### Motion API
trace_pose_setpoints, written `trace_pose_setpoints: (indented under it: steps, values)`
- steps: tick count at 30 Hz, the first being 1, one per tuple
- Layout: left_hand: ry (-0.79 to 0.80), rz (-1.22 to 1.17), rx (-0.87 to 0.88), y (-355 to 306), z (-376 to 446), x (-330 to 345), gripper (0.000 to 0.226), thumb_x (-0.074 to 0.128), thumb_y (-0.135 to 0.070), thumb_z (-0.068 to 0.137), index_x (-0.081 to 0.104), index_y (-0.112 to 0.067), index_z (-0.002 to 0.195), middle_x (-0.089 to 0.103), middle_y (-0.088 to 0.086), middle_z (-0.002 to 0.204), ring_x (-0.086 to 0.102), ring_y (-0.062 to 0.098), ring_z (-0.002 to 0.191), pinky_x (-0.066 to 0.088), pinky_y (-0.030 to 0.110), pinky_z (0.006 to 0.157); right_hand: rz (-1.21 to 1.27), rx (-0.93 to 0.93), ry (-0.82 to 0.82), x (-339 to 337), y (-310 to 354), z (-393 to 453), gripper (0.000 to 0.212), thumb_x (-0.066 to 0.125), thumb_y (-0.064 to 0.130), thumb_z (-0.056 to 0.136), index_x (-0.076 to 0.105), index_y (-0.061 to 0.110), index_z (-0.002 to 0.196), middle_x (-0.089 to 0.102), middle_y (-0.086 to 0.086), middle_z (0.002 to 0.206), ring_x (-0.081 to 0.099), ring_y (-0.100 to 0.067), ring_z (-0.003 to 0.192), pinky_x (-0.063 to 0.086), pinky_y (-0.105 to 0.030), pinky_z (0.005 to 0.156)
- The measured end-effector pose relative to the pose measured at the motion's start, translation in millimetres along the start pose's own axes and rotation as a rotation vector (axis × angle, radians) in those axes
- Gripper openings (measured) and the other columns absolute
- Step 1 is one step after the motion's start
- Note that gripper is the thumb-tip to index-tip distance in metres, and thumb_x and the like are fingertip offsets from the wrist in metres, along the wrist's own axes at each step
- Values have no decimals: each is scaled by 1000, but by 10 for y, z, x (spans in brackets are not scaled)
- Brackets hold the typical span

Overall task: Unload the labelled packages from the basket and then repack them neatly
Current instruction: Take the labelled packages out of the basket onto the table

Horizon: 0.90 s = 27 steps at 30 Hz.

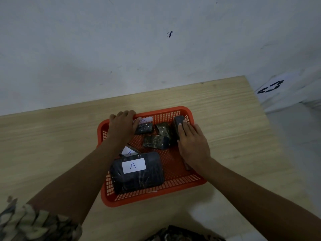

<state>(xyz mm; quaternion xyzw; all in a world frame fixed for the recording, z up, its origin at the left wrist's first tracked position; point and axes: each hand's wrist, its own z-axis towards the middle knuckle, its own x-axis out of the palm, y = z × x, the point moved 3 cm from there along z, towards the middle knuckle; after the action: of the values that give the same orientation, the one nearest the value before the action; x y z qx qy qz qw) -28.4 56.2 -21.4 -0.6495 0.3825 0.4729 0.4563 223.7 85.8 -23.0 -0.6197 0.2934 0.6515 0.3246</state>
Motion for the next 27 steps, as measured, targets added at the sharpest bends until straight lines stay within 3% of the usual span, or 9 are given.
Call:
trace_pose_setpoints:
  steps: [5, 10, 14, 18, 21, 24, 27]
  values:
    - [-10, -7, 5, 22, -1, 15, 40, 40, -44, 100, 57, -11, 116, 66, 14, 112, 60, 33, 105, 38, 50, 98, 12, -26, 40, 19, 69, -63, 59, 79, 13, 77, 60, -6, 129, 59, -30, 132, 63, -39, 117, 44, -47, 106]
    - [-4, -8, 8, 22, -6, 13, 40, 40, -44, 100, 56, -12, 117, 66, 13, 113, 60, 32, 106, 37, 50, 100, 252, 153, 100, -118, 90, -152, 62, 79, 9, 75, 59, 5, 133, 56, -25, 137, 63, -40, 111, 58, -44, 75]
    - [1, -19, 4, 19, -10, 14, 41, 40, -45, 99, 57, -12, 117, 66, 12, 113, 60, 32, 106, 37, 51, 100, 449, 281, 140, -289, 55, -65, 55, 68, 13, 84, 52, 15, 137, 62, -12, 126, 62, -34, 106, 55, -45, 81]
    - [10, -59, 1, 43, -4, 9, 41, 40, -46, 99, 57, -13, 116, 66, 11, 113, 59, 30, 107, 35, 50, 101, 566, 430, 119, -555, -13, 115, 58, 69, 21, 85, 52, 19, 140, 62, -6, 129, 59, -25, 116, 50, -37, 94]
    - [7, -54, 12, 42, 10, 20, 40, 40, -47, 98, 57, -14, 112, 66, 9, 109, 59, 28, 103, 36, 49, 98, 692, 437, 43, -828, -131, 313, 47, 71, 16, 82, 63, 17, 128, 68, -4, 116, 64, -22, 108, 49, -29, 89]
    - [6, -50, 15, 43, 45, 29, 41, 40, -49, 98, 57, -14, 109, 67, 8, 103, 61, 28, 97, 38, 48, 96, 796, 441, 55, -984, -232, 490, 60, 75, 15, 80, 56, 12, 137, 66, -4, 126, 61, -16, 113, 43, -18, 94]
    - [13, -70, 33, 64, 72, 24, 40, 39, -50, 98, 57, -15, 104, 67, 7, 95, 62, 27, 90, 42, 46, 92, 838, 384, 29, -1103, -283, 652, 48, 76, 11, 79, 65, 9, 126, 67, 1, 111, 62, -12, 98, 42, -12, 81]
